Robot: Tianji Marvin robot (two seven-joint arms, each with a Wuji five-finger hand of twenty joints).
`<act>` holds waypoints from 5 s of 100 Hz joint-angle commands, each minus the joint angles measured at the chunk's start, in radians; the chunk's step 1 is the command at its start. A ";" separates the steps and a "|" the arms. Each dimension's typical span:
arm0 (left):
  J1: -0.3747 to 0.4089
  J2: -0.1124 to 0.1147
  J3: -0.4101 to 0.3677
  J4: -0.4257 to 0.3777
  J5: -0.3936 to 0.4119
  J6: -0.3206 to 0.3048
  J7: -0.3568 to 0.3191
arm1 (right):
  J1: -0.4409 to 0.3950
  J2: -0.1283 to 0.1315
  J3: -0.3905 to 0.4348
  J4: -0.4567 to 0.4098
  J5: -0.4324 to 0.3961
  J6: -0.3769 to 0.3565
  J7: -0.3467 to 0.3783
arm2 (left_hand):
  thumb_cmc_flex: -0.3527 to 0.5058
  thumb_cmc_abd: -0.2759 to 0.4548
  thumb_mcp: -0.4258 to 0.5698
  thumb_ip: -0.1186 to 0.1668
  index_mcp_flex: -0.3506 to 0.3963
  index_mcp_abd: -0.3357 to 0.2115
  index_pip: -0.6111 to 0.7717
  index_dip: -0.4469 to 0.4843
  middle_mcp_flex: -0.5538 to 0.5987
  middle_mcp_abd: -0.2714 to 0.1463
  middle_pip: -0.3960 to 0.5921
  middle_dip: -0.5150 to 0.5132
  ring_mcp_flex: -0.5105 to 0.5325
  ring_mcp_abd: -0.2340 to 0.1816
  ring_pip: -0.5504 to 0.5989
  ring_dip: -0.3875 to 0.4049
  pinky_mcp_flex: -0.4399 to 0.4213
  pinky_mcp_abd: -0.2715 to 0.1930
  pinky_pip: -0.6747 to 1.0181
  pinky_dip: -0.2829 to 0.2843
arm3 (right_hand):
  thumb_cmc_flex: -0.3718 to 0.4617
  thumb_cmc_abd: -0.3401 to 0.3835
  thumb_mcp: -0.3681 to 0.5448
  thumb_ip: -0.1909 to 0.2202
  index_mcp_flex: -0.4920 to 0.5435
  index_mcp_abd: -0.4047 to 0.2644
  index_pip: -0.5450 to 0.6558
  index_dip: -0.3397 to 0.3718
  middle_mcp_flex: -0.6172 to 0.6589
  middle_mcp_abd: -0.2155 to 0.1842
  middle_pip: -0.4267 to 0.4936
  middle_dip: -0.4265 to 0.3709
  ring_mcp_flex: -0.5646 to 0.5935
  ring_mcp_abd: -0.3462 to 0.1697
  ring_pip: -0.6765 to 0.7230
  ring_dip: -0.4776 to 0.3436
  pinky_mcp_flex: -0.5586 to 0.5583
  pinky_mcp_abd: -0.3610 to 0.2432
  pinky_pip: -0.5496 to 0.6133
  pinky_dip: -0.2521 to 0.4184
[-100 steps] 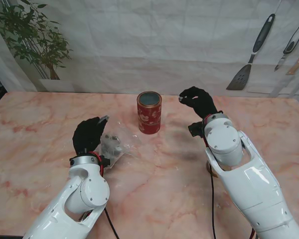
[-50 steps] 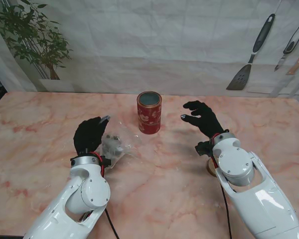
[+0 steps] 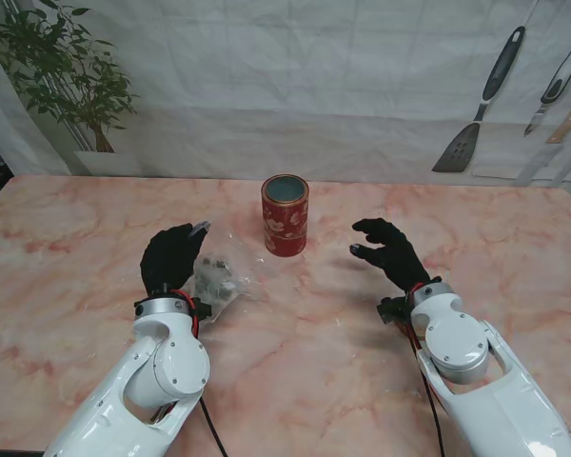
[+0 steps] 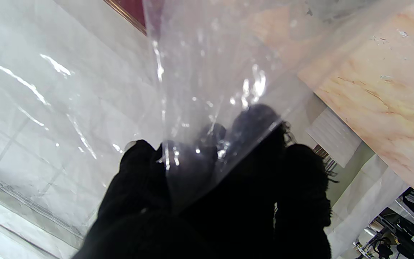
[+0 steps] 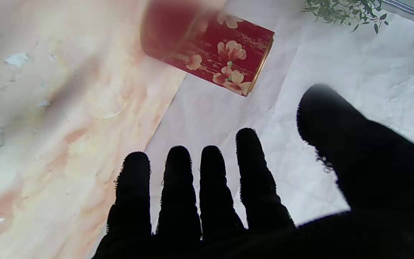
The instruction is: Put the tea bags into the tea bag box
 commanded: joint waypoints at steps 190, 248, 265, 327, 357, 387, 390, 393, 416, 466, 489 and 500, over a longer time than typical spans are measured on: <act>-0.279 0.118 -0.090 0.242 0.352 0.359 -0.405 | -0.006 0.015 0.014 0.038 0.099 -0.025 0.125 | 0.065 0.101 -0.008 0.023 -0.041 -0.030 0.042 0.014 -0.068 -0.183 -0.021 -0.009 -0.015 -0.055 -0.046 0.005 0.004 -0.088 -0.027 -0.023 | -0.043 0.080 -0.060 0.047 -0.021 0.019 -0.005 0.029 -0.039 0.002 0.042 0.015 -0.015 -0.007 0.070 0.034 -0.011 -0.050 -0.025 0.065; -0.317 0.166 -0.043 0.365 0.477 0.358 -0.545 | -0.001 0.020 0.013 0.046 0.114 -0.031 0.156 | -0.033 0.109 -0.026 0.010 -0.179 -0.032 -0.143 -0.110 -0.216 -0.123 -0.154 -0.044 -0.180 0.007 -0.219 0.053 -0.133 -0.028 -0.175 -0.019 | -0.046 0.098 -0.075 0.050 -0.031 0.019 -0.011 0.030 -0.040 0.006 0.032 0.012 -0.004 -0.005 0.104 0.047 -0.013 -0.057 -0.023 0.065; -0.304 0.183 -0.042 0.343 0.530 0.334 -0.630 | -0.001 0.022 0.014 0.048 0.116 -0.032 0.164 | -0.126 0.091 -0.029 0.008 -0.308 0.071 -0.380 -0.182 -0.349 -0.001 -0.322 -0.098 -0.362 0.113 -0.385 0.069 -0.265 0.064 -0.306 0.003 | -0.042 0.090 -0.075 0.050 -0.033 0.019 -0.013 0.030 -0.039 0.008 0.031 0.012 0.004 -0.004 0.115 0.051 -0.011 -0.053 -0.022 0.065; -0.187 0.196 -0.158 0.128 0.624 0.213 -0.788 | 0.000 0.027 0.017 0.054 0.124 -0.030 0.193 | -0.413 0.100 -0.026 0.030 -0.554 0.198 -1.330 -0.595 -0.753 0.204 -0.893 -0.467 -0.996 0.283 -0.940 -0.163 -0.647 0.296 -0.942 -0.253 | -0.041 0.082 -0.070 0.048 -0.042 0.022 -0.019 0.030 -0.041 0.013 0.041 0.026 0.005 -0.003 0.163 0.072 -0.013 -0.054 -0.012 0.069; -0.086 0.139 -0.199 0.060 0.361 0.058 -0.424 | 0.001 0.029 0.017 0.055 0.121 -0.031 0.200 | -0.461 0.109 -0.027 0.035 -0.578 0.131 -1.321 -0.612 -0.742 0.154 -0.899 -0.491 -0.992 0.228 -0.949 -0.185 -0.636 0.256 -0.971 -0.271 | -0.034 0.067 -0.063 0.049 -0.045 0.022 -0.021 0.031 -0.040 0.013 0.033 0.024 0.002 -0.003 0.162 0.070 -0.014 -0.055 -0.014 0.068; 0.017 0.097 -0.178 -0.019 0.236 -0.101 -0.225 | -0.002 0.031 0.022 0.057 0.103 -0.031 0.200 | -0.462 0.089 -0.020 0.039 -0.567 0.126 -1.303 -0.612 -0.709 0.139 -0.890 -0.489 -0.965 0.226 -0.942 -0.181 -0.613 0.267 -0.944 -0.258 | -0.028 0.050 -0.054 0.047 -0.049 0.021 -0.023 0.031 -0.040 0.013 0.027 0.022 -0.002 -0.002 0.158 0.068 -0.015 -0.052 -0.016 0.068; 0.021 0.093 -0.169 -0.020 0.217 -0.118 -0.212 | -0.003 0.032 0.023 0.057 0.101 -0.031 0.200 | -0.460 0.087 -0.020 0.039 -0.565 0.127 -1.302 -0.612 -0.708 0.137 -0.889 -0.488 -0.964 0.225 -0.941 -0.180 -0.611 0.266 -0.942 -0.257 | -0.026 0.046 -0.051 0.047 -0.050 0.021 -0.024 0.031 -0.040 0.013 0.026 0.022 -0.002 -0.002 0.157 0.068 -0.016 -0.054 -0.017 0.068; 0.026 0.091 -0.161 -0.020 0.206 -0.137 -0.204 | -0.004 0.032 0.024 0.058 0.100 -0.031 0.201 | -0.460 0.087 -0.020 0.039 -0.567 0.127 -1.303 -0.613 -0.708 0.138 -0.889 -0.488 -0.963 0.226 -0.940 -0.180 -0.610 0.265 -0.941 -0.256 | -0.026 0.044 -0.049 0.046 -0.051 0.022 -0.024 0.031 -0.040 0.013 0.025 0.021 -0.004 -0.003 0.156 0.067 -0.016 -0.053 -0.018 0.068; 0.032 0.093 -0.093 0.013 0.242 -0.195 -0.153 | -0.017 0.036 0.037 0.058 0.088 -0.026 0.213 | -0.455 0.085 -0.020 0.039 -0.563 0.129 -1.299 -0.615 -0.691 0.128 -0.878 -0.484 -0.946 0.218 -0.932 -0.176 -0.602 0.265 -0.925 -0.248 | -0.026 0.041 -0.042 0.043 -0.057 0.026 -0.029 0.029 -0.040 0.012 0.020 0.020 -0.008 -0.009 0.142 0.060 -0.019 -0.058 -0.025 0.065; 0.045 0.098 -0.068 0.081 0.213 -0.250 -0.177 | -0.084 0.044 0.074 0.001 -0.045 0.022 0.183 | -0.450 0.085 -0.020 0.039 -0.565 0.131 -1.298 -0.617 -0.690 0.128 -0.871 -0.482 -0.941 0.216 -0.927 -0.173 -0.602 0.259 -0.918 -0.242 | -0.035 0.050 -0.044 0.043 -0.063 0.029 -0.031 0.027 -0.037 -0.007 0.034 0.031 -0.008 -0.016 0.125 0.053 -0.019 -0.079 -0.053 0.057; 0.049 0.096 -0.071 0.081 0.204 -0.252 -0.170 | -0.147 0.043 0.100 -0.042 -0.163 0.076 0.129 | -0.445 0.083 -0.020 0.039 -0.563 0.132 -1.296 -0.616 -0.688 0.127 -0.868 -0.481 -0.936 0.214 -0.922 -0.170 -0.601 0.256 -0.911 -0.239 | -0.041 0.059 -0.052 0.044 -0.065 0.028 -0.031 0.024 -0.036 -0.026 0.050 0.030 0.000 -0.034 0.073 0.025 -0.018 -0.115 -0.109 0.035; 0.049 0.095 -0.071 0.083 0.202 -0.253 -0.169 | -0.185 0.043 0.113 -0.071 -0.238 0.113 0.099 | -0.444 0.083 -0.020 0.039 -0.562 0.130 -1.296 -0.616 -0.686 0.125 -0.866 -0.481 -0.933 0.214 -0.920 -0.169 -0.600 0.252 -0.909 -0.238 | -0.045 0.064 -0.057 0.045 -0.062 0.022 -0.032 0.021 -0.036 -0.040 0.061 0.024 0.010 -0.049 0.024 -0.001 -0.012 -0.133 -0.142 0.026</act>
